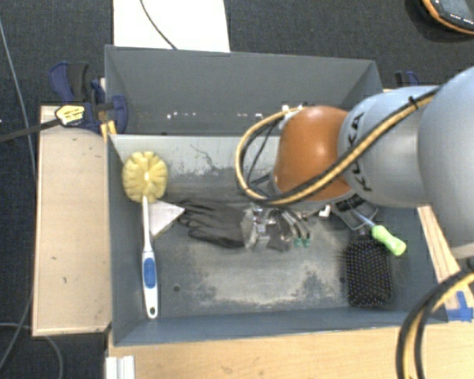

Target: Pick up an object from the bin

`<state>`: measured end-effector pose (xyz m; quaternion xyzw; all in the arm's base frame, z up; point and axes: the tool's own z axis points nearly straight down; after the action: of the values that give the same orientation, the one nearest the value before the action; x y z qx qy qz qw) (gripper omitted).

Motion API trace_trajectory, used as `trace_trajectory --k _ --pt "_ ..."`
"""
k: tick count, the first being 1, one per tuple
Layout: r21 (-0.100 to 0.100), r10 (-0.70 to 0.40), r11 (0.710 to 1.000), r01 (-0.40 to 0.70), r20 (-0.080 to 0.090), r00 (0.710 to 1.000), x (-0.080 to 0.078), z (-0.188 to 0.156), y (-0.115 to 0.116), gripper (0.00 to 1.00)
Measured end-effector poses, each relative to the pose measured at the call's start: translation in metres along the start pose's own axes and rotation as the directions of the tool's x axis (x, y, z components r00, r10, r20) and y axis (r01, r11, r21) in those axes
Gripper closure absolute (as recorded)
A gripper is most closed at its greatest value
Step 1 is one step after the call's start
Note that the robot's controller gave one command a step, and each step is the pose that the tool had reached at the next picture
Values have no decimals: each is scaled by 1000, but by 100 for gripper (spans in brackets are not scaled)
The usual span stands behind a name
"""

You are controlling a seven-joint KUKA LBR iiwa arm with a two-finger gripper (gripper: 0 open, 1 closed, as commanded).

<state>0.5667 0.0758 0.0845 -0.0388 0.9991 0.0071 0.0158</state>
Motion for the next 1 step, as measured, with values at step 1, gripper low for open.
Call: trace_trajectory --k 1 --pt "-1 1 1000 -1 1 1000 1 -1 -1 100"
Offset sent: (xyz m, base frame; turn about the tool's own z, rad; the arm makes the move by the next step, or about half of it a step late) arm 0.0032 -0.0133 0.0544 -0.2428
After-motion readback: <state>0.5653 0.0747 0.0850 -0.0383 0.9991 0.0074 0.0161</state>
